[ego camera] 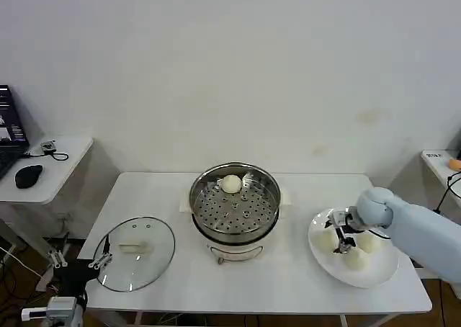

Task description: Take steamed baozi put them in steamer then cover it.

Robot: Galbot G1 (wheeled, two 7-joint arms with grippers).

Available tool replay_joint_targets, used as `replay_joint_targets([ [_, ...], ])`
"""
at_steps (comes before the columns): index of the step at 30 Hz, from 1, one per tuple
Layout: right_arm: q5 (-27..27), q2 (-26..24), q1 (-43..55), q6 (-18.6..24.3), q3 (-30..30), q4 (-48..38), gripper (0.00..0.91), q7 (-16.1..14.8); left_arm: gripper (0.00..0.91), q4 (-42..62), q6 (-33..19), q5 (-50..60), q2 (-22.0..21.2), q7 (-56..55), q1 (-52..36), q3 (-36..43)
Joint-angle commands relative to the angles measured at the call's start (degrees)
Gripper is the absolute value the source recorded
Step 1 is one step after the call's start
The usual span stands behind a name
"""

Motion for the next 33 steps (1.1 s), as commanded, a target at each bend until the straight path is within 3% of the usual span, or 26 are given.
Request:
replay_joint_targets([
  [1, -0.4, 2.1, -0.2, -0.5, 0.4, -1.8, 0.655, 0.0, 0.907, 0.0, 0.0, 0.0, 0.0, 0.0, 0.0, 0.1],
  [12, 2.2, -1.2, 8.8, -0.8, -2.7, 1.2, 0.655, -3.3, 0.907, -0.1, 0.2, 0.1, -0.1, 0.0, -0.2, 0.3],
  [19, 7.1, -1.6, 22.8, -2.0, -5.3, 2.7, 0.655, -4.1, 0.907, 0.0, 0.2, 0.0, 0.1, 0.0, -0.2, 0.1],
  [25, 13.9, 2.9, 34.6, -5.1, -10.5, 2.9, 0.665, -3.3, 0.907, -0.1, 0.2, -0.1, 0.2, 0.0, -0.5, 0.2],
  [29, 20.2, 9.2, 40.8, -8.4, -14.6, 4.0, 0.675, -2.3, 0.907, 0.0, 0.1, -0.2, 0.2, 0.0, -0.6, 0.1],
  [33, 23.3, 14.4, 42.7, -11.5, -16.9, 4.7, 0.675, -0.9, 0.907, -0.1, 0.1, -0.3, 0.2, 0.0, -0.5, -0.3],
])
